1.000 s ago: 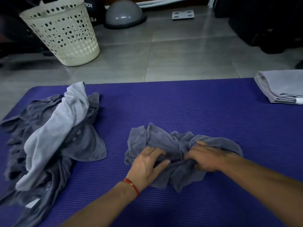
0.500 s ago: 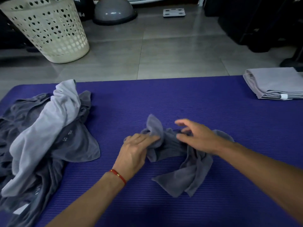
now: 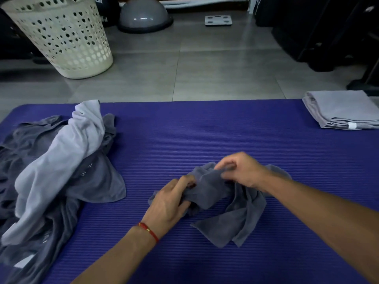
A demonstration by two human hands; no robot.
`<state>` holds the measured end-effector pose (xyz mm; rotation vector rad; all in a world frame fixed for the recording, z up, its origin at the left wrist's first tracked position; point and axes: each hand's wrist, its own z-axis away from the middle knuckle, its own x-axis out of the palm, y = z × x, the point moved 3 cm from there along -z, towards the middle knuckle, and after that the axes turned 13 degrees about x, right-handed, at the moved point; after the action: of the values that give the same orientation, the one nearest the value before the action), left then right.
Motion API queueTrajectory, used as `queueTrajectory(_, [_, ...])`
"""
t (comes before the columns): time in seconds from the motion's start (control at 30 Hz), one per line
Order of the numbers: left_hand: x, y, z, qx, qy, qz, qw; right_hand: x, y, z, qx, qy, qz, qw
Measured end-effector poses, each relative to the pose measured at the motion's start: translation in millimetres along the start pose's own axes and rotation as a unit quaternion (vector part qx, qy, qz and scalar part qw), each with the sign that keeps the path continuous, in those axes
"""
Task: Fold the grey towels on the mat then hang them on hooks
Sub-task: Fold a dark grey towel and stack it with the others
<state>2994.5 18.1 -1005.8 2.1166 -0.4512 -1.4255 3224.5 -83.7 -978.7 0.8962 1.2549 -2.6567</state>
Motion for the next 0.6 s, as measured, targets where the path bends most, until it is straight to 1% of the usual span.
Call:
queueTrajectory(0.03, [2,-2,0,-0.012,-0.003,0.001,1.000,-11,-9,-1,-0.021,0.053,0.000,0.998])
queueTrajectory(0.1, [6,-14,3,-0.050,-0.027,-0.010,0.998,-37,-29,1,-0.064,0.106,-0.051,0.991])
queueTrajectory(0.2, [6,-37,11,-0.082,-0.079,-0.026,0.993,-73,-50,13,-0.102,0.127,-0.131,0.978])
queueTrajectory(0.3, [10,-54,17,-0.101,-0.124,-0.007,0.987,-90,-47,20,-0.123,0.141,-0.130,0.974])
queueTrajectory(0.37, [13,-62,18,-0.118,-0.114,-0.015,0.986,-98,-40,21,-0.127,0.176,-0.070,0.974])
queueTrajectory(0.47, [8,-77,11,-0.141,-0.073,-0.061,0.985,-109,-29,24,-0.130,0.237,0.033,0.962])
queueTrajectory(0.53, [1,-84,5,-0.173,-0.050,-0.057,0.982,-119,-19,25,-0.107,0.281,0.048,0.953])
queueTrajectory(0.6, [-10,-83,-4,-0.193,-0.027,-0.025,0.980,-133,-9,26,-0.068,0.328,0.050,0.941])
